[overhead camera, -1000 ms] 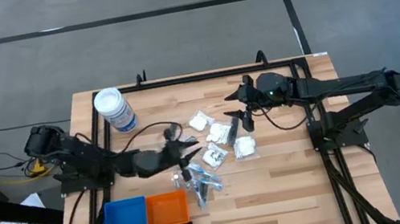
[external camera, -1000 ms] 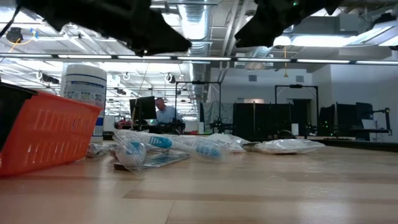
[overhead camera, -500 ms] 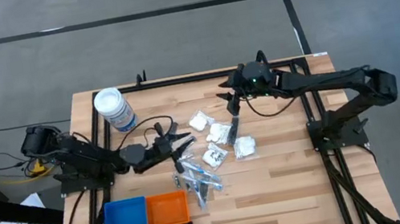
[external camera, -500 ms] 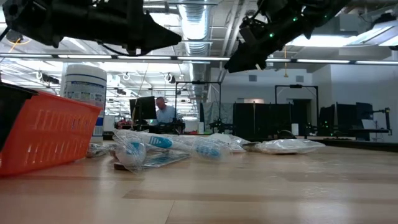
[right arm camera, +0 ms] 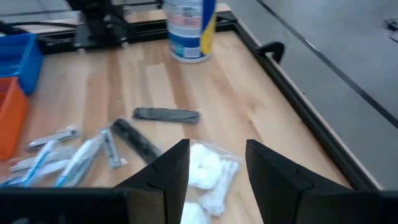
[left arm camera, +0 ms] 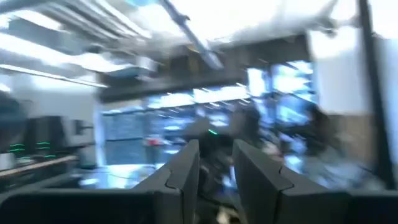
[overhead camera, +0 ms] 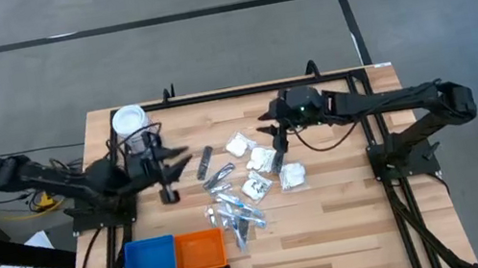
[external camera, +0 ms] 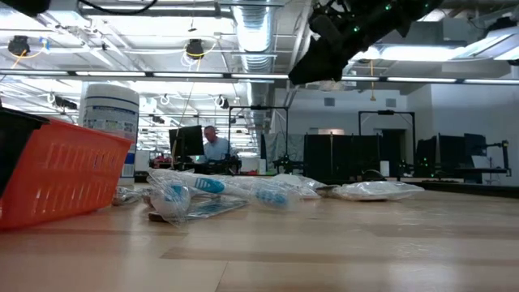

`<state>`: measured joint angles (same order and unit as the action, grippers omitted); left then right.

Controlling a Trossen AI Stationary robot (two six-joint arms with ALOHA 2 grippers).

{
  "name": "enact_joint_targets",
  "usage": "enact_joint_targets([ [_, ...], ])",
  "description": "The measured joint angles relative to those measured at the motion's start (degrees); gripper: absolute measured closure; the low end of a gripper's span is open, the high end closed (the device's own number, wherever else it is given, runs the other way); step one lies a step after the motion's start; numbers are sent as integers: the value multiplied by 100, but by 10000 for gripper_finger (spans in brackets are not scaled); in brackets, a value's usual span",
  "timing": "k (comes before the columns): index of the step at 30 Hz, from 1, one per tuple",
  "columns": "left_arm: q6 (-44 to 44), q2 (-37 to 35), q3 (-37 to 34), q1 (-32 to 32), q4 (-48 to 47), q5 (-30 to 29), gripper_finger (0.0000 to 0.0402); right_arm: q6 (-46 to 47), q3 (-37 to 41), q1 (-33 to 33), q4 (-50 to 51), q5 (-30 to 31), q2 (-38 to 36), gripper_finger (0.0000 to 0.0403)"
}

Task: Pick & Place Travel size toiletries
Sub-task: Put the top right black comb into the blue basket

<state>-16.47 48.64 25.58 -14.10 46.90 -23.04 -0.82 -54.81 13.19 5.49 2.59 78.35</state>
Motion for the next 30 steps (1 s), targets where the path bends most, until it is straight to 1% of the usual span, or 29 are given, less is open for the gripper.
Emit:
enact_joint_targets([
  [4,348,13,-173,-30,-194,85,310,-202,0,-213,194,0,0,251],
  [10,363,380,-194,84,-171,49,310,-176,0,-299,554,-2,0,243],
  [13,372,548,-194,218,-154,45,310,-268,0,-297,971,38,-2,237],
  [15,387,640,-194,302,-156,43,310,-581,0,-283,1415,260,-2,235],
  [17,389,701,-194,368,-147,42,310,-684,-3,-248,1777,681,73,235],
  [19,389,741,-194,431,-151,43,310,-511,-4,-182,2240,933,210,236],
  [22,476,744,-194,505,-145,51,310,-144,-2,-107,2957,959,508,242],
  [25,497,744,-194,572,-148,137,310,456,19,-142,3436,1018,750,255],
  [27,498,744,-194,599,-150,202,310,731,154,-279,3366,1393,724,268],
  [28,498,744,-194,604,-153,205,310,902,295,-388,3193,1785,653,277],
  [30,502,746,-194,604,-149,205,310,1474,639,-657,2745,2856,386,298],
])
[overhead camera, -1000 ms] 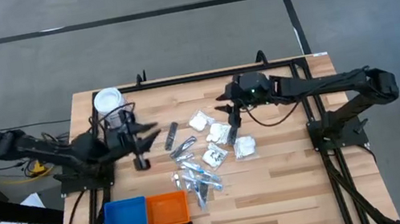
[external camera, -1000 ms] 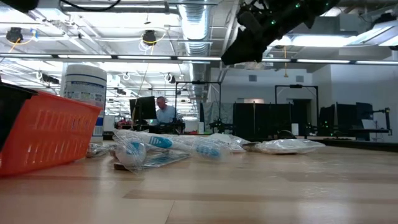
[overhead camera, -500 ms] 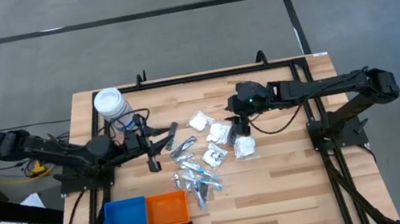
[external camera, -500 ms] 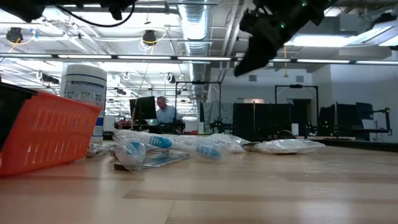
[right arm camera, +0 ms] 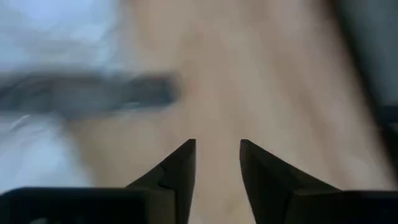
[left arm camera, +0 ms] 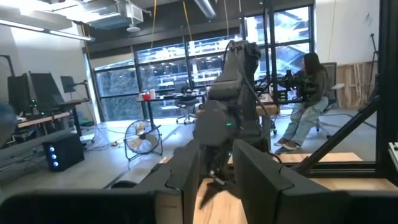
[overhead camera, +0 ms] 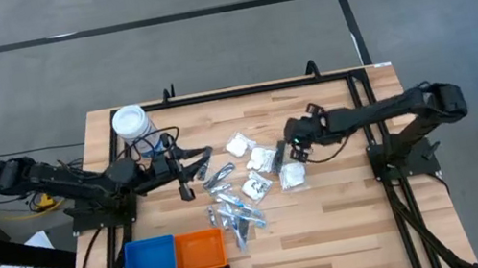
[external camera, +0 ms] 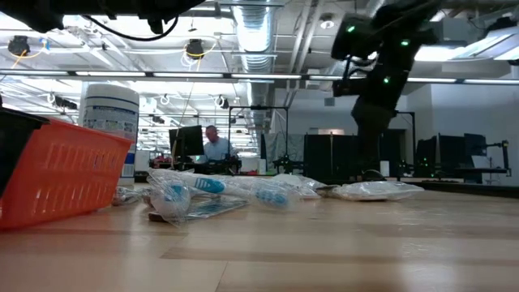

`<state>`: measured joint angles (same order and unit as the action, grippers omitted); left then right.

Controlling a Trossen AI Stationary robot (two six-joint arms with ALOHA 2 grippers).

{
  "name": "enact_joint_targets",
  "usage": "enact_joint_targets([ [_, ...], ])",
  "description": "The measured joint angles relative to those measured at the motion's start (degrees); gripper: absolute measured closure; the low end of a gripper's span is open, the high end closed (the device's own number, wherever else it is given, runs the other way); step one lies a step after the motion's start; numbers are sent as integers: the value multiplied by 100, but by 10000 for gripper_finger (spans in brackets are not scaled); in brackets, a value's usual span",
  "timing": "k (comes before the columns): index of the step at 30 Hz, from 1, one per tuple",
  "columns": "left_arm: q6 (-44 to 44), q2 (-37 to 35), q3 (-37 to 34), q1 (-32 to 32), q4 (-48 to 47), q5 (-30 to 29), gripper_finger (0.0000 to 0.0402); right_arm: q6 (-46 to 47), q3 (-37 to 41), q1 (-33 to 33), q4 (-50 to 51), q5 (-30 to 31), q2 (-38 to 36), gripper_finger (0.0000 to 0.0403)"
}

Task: Pick & Place Travel size toiletries
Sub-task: Put the top right black comb into the blue basket

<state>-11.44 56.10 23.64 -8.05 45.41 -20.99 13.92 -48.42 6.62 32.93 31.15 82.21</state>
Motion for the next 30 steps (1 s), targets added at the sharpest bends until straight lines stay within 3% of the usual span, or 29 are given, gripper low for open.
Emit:
enact_joint_targets([
  [2,17,15,2,0,-4,2,310,440,442,-303,-635,856,-454,320],
  [4,16,15,2,-9,13,2,310,866,854,-550,-1133,1082,-935,339],
  [10,-306,-134,164,176,246,4,310,3318,1870,-819,-2826,259,-2563,370],
  [15,-357,-404,266,216,223,4,310,4655,2195,-933,-3097,-368,-3377,383],
  [19,-509,-709,271,193,141,6,310,5177,2212,-1180,-3089,-323,-3364,391],
  [24,-518,-983,271,84,-217,6,310,5427,2209,-1449,-3259,-340,-2699,399],
  [30,-527,-1083,271,-28,-246,9,310,6520,2209,-1455,-3299,-1350,-1661,390],
])
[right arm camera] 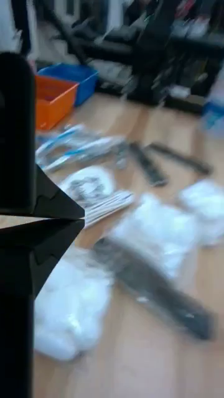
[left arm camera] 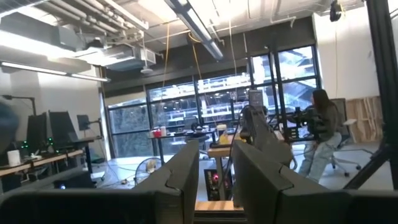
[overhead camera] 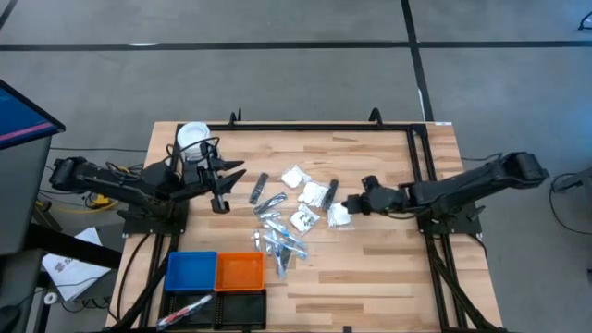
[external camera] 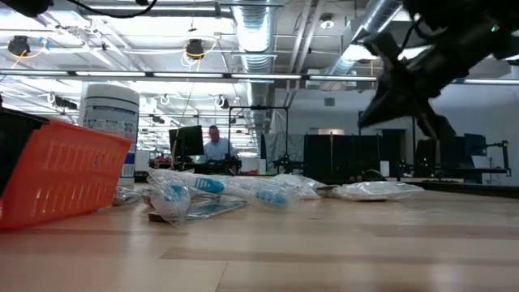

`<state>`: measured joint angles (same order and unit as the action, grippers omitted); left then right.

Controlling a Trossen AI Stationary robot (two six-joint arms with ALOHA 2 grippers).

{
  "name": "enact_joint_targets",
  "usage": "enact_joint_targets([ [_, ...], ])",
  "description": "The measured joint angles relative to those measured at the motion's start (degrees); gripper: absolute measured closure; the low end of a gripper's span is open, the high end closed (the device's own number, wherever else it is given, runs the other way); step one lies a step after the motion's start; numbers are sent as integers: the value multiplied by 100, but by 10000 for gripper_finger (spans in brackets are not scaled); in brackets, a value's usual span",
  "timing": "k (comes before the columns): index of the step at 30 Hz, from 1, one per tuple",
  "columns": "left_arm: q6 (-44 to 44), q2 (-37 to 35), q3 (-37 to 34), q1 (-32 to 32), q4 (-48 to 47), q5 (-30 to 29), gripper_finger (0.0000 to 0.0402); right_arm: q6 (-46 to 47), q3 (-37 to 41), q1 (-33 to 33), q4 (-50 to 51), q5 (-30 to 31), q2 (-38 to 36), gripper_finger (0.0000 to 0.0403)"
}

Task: Pick & Place Travel size toiletries
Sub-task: Put the top right black comb into the blue basket

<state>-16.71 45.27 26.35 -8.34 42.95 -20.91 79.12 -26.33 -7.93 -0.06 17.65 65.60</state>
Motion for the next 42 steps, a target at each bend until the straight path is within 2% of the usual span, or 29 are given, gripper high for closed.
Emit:
enact_joint_targets([
  [6,2,0,0,0,-3,275,310,44,0,-25,-97,-113,364,321],
  [14,2,3,0,0,-7,512,310,88,0,493,-40,-113,392,169],
  [18,38,3,0,-26,-7,515,310,142,-2,633,-44,-116,648,121],
  [23,39,-8,-2,-129,-7,527,310,191,-2,725,-190,-119,1134,109],
  [28,42,-62,-9,-242,-19,525,310,-20,-2,956,-1042,-176,1487,116],
  [32,17,-67,-9,-325,-9,522,310,14,-9,1042,-1391,-564,1905,117],
  [35,7,-99,-9,-381,6,522,310,171,-5,1022,-1464,-557,2170,117],
  [42,0,-115,-9,-387,-14,503,310,148,-11,1079,-2405,-543,2647,117],
])
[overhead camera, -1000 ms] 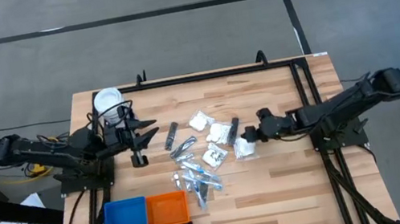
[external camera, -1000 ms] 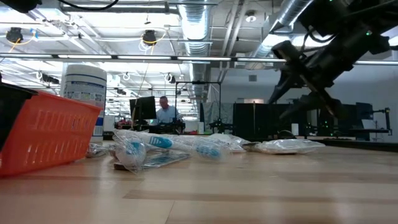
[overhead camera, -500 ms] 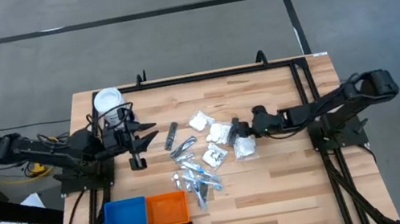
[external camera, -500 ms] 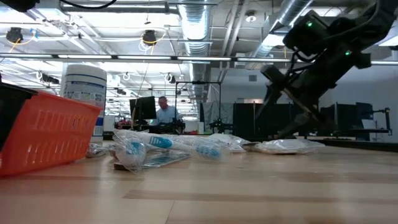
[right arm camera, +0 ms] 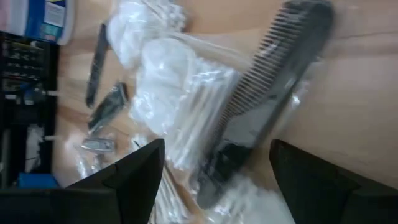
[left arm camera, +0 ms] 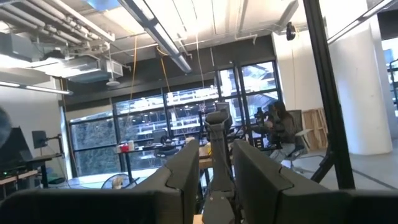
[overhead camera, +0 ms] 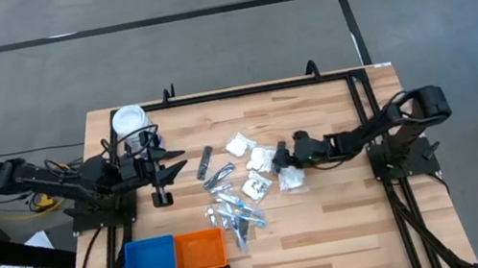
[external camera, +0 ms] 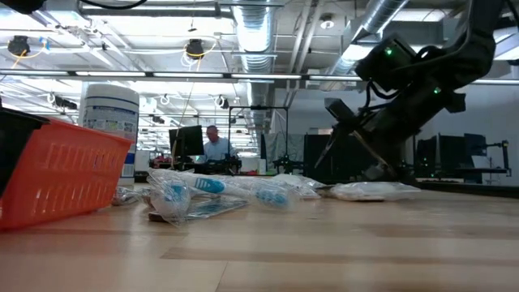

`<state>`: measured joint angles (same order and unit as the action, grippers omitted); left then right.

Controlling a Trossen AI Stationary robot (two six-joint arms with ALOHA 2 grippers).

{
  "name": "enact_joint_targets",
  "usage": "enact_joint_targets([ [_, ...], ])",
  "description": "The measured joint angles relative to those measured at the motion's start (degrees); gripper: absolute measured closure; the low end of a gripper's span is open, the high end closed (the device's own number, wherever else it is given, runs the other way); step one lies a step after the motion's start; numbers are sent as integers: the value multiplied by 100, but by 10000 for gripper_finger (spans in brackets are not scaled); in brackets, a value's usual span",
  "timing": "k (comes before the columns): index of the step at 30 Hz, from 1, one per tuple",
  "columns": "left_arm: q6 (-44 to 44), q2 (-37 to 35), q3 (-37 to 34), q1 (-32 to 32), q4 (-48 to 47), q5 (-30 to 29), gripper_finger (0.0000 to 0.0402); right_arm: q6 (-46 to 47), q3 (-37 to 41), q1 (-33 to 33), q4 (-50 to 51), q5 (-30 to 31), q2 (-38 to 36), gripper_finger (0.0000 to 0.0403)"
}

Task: Pick & Place Travel size toiletries
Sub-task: Put the top right black comb into the blue basket

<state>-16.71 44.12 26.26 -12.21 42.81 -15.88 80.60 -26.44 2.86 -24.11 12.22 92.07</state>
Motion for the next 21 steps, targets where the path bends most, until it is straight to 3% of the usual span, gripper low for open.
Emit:
enact_joint_targets([
  [15,0,0,0,0,2,4,310,4,-9,85,-223,102,186,123],
  [21,0,0,0,0,2,7,310,-3,0,85,-150,118,193,185],
])
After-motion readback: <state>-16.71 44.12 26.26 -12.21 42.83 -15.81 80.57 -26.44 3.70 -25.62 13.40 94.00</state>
